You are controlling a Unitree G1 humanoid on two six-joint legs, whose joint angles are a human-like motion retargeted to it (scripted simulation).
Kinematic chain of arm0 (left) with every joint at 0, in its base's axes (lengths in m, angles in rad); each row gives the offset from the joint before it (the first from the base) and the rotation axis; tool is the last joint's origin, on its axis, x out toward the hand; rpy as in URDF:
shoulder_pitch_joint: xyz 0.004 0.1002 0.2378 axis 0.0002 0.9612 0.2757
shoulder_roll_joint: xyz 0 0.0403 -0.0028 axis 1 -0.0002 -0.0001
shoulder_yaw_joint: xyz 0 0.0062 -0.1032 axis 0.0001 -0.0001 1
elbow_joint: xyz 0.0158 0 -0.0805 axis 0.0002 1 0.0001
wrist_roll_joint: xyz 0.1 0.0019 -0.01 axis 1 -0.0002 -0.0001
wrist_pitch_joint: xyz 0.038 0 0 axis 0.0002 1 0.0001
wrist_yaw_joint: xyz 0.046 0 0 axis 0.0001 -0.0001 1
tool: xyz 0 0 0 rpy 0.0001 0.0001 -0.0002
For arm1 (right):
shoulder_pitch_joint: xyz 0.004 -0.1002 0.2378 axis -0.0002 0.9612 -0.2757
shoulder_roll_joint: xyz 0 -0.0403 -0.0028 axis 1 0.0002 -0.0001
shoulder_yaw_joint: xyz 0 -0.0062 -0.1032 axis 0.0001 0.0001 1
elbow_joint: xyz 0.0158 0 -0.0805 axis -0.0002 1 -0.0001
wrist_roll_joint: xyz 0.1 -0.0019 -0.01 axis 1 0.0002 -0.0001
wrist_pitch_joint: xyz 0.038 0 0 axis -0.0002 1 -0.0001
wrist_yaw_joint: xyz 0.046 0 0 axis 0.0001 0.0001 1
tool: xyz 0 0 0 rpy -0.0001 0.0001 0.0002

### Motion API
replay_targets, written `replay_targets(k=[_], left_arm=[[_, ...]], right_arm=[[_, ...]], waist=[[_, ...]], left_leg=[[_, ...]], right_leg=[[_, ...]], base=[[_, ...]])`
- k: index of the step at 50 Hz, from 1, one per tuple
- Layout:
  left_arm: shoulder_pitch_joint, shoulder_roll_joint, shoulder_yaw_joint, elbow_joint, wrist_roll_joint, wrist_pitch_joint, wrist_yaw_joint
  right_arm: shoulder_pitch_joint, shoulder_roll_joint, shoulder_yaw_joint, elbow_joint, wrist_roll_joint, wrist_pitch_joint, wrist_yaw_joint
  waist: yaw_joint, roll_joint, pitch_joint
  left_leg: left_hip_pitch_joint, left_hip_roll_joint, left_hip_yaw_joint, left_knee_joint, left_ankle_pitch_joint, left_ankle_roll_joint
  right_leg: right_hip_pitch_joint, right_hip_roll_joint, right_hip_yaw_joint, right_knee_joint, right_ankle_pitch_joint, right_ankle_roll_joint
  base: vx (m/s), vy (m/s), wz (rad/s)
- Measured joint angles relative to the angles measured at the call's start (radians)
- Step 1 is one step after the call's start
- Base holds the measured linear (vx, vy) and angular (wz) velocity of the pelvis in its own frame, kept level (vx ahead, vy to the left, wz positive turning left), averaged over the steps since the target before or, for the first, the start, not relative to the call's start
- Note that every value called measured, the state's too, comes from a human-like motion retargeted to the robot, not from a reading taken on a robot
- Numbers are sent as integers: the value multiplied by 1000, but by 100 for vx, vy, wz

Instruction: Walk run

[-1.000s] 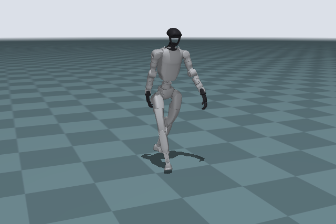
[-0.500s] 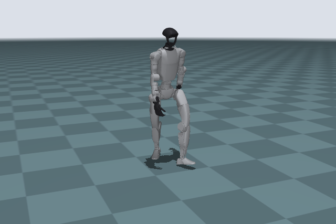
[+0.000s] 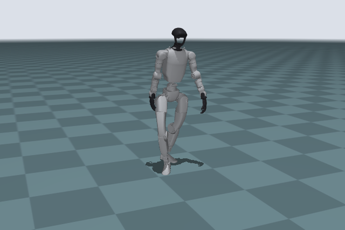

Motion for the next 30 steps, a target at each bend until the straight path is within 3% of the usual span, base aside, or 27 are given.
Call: replay_targets(k=[3, 5, 7, 10, 13, 15, 18, 22, 27, 30], left_arm=[[-52, 23, -36, -106, -55, -57, -9], [-65, 21, -52, -161, -92, -103, 12], [-41, -2, -41, -182, -110, -134, 49], [48, -50, 11, -162, -106, -124, 74], [149, -117, 104, -69, -23, -81, 69], [190, -132, 141, 38, 22, -51, 75], [229, -107, 142, 173, 53, -4, 115], [296, -86, 198, 262, 71, -1, 170], [389, -54, 236, 337, 54, 14, 177], [410, -30, 254, 363, 86, 68, 163]], right_arm=[[-1, 7, -39, -3, 22, 15, 6], [-1, 11, -59, -13, 40, 17, 5], [-1, 4, -60, -15, 59, 22, 9], [-16, -5, -52, 1, 60, 41, -6], [-53, -1, -48, 7, 65, 53, -8], [-68, -8, -10, -13, 84, 46, 14], [-122, -12, 7, -50, 88, 27, 3], [-205, 0, 25, -122, 80, -5, -64], [-264, -38, 90, -236, 75, -48, -9], [-305, -63, 91, -285, 60, -39, 16]], waist=[[-49, -9, 2], [-77, 2, -6], [-69, -1, -27], [-63, -17, -59], [-102, -65, -62], [-61, -154, -62], [-15, -252, -44], [81, -161, -8], [218, -89, 7], [300, -77, 19]], left_leg=[[88, -32, -59, -27, -35, -6], [130, -22, -88, -23, -37, -30], [165, -26, -104, 1, 12, -75], [222, -57, -65, 67, 226, -129], [236, -5, 201, 258, 595, -57], [211, -37, 330, 442, 659, 36], [78, 12, 427, 677, 449, 97], [-245, 135, 320, 811, 294, -8], [-520, 176, 285, 515, 165, -30], [-643, 133, 183, 255, 154, -56]], right_leg=[[-102, 32, 30, -306, -44, -4], [-174, 51, 131, -408, -45, 31], [-177, 42, 87, -367, -27, -21], [-135, 6, 22, -254, 88, -100], [-99, -53, 257, -117, -17, -69], [-4, -113, 282, -124, -80, -50], [128, -203, 209, -156, -125, -19], [364, 22, 119, -387, -96, -5], [571, 208, 123, -560, -109, 33], [672, 259, 151, -604, -125, 73]], base=[[99, -29, 103], [100, -29, 93], [93, -19, 16], [180, -49, -9], [148, -31, 48], [140, -38, -46], [101, -32, 5], [100, -28, -44], [83, -16, -94], [116, -11, -87]])
